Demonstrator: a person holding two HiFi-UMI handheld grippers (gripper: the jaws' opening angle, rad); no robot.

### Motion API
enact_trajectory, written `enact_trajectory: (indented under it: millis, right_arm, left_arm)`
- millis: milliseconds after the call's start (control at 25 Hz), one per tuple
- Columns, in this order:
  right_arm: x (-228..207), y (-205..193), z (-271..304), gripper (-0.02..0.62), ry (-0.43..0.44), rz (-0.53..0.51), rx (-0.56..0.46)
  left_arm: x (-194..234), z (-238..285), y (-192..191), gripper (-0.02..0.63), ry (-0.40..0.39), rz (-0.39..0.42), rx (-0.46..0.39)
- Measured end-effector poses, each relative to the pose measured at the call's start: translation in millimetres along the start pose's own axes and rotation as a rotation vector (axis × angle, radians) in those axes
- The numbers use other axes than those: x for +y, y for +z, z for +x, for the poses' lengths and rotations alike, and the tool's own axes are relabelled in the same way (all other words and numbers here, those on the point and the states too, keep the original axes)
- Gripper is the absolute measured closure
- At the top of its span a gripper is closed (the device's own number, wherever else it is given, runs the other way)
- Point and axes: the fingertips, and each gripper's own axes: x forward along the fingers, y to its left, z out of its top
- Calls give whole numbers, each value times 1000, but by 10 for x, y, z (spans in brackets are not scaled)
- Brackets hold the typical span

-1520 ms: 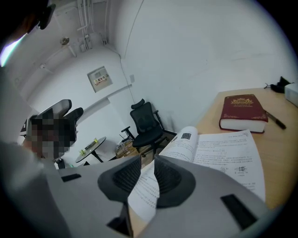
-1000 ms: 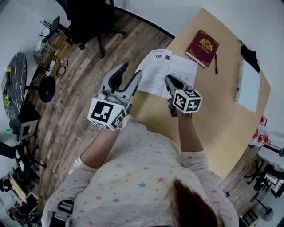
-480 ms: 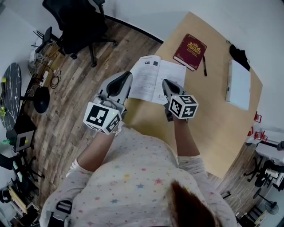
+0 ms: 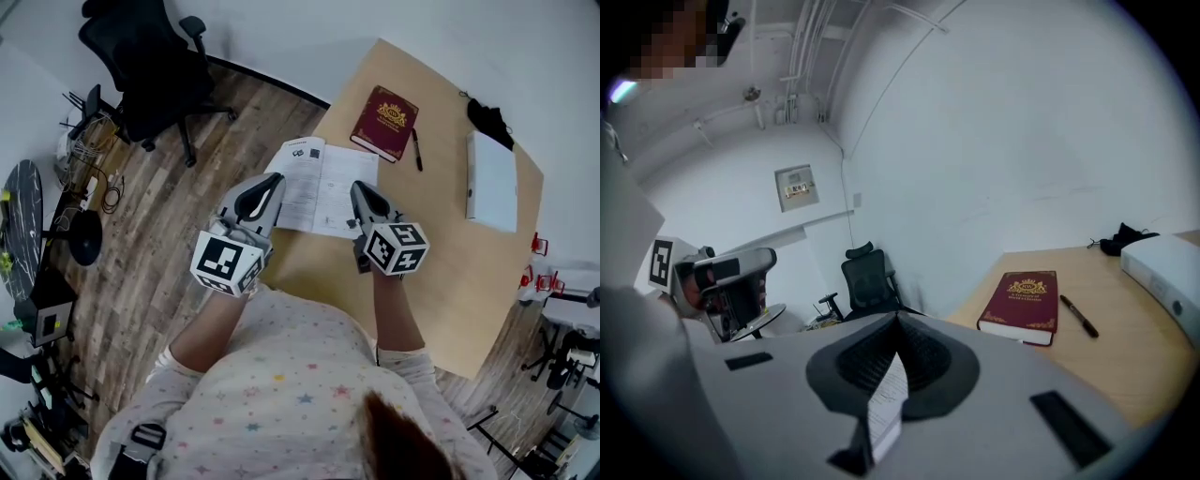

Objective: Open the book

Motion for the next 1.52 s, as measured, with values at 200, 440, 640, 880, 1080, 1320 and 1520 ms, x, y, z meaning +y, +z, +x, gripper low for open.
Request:
enact_trajectory:
  millis: [200,440,640,880,1080,1320,1520]
  right_arm:
    - [48,280,-206,592,-13,-24,-77]
    - [94,576,-480,592,-49,-69,-158]
    - [134,771,-719,594,-88,-102,-218]
    - [256,923,-903,593,-111,-126,-267]
    - [316,1005,-1012,593,-131,-132,-304]
    - [342,1047,-1097,592,-145,-137,-329]
    - [394,1071,-1108,592,-151,-157,-337]
  left_arm:
    - [-126,93,54,583,-35,11,-12]
    - [-258,194,158,583,-73,23,-35]
    - [-343,229,265,583,-98,32,-52]
    - [-317,207,413,586,-100,37,-83]
    - [-253,179,499,588,-92,50,-97]
    - [-201,139,463,589,-90,53,-80]
    - [-191,113,432,591,-95,48,-75]
